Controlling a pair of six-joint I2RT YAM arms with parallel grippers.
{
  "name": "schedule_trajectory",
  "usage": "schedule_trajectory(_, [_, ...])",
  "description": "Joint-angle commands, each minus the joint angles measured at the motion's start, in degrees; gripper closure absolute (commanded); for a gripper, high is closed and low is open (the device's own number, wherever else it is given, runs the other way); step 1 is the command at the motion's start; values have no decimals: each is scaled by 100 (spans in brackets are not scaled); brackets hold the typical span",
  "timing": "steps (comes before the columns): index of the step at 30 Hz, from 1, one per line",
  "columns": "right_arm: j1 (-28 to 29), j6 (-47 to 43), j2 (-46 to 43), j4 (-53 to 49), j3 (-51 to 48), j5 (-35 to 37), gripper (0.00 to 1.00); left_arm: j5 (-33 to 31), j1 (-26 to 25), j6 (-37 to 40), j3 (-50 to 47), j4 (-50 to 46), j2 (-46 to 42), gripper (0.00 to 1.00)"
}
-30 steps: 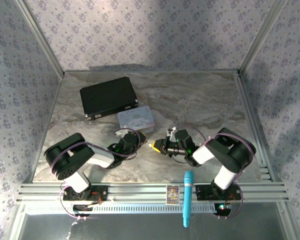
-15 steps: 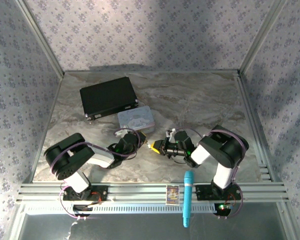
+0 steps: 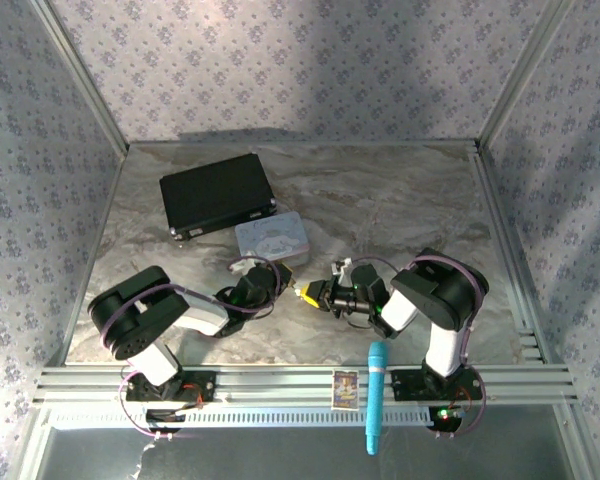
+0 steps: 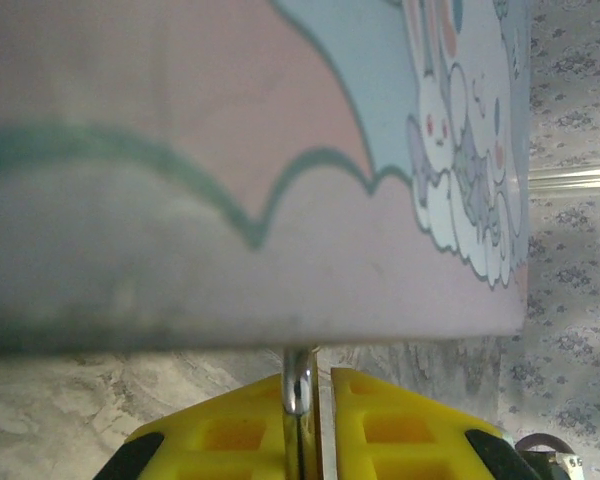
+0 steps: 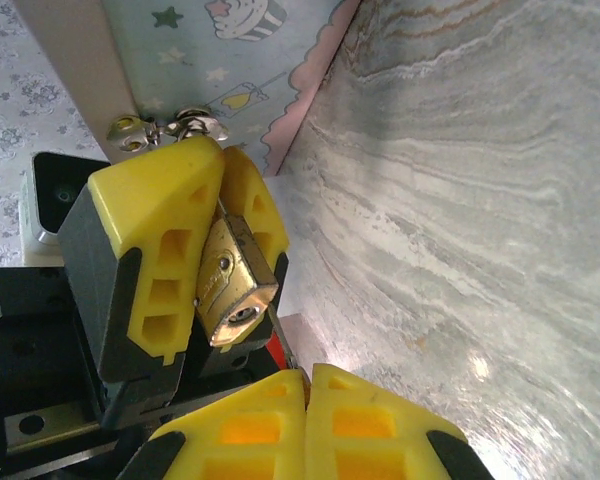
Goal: Unlock the padlock with the key
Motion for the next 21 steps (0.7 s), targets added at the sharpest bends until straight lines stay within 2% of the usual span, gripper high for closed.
schedule_trajectory(1, [34,-20,4,183,-47,55,100,-5,-51,-184,-2,420,14,100])
schedule_trajectory(21, [-74,-25,-154,327,-227,90,100,30,-57,-481,3,650,348,100])
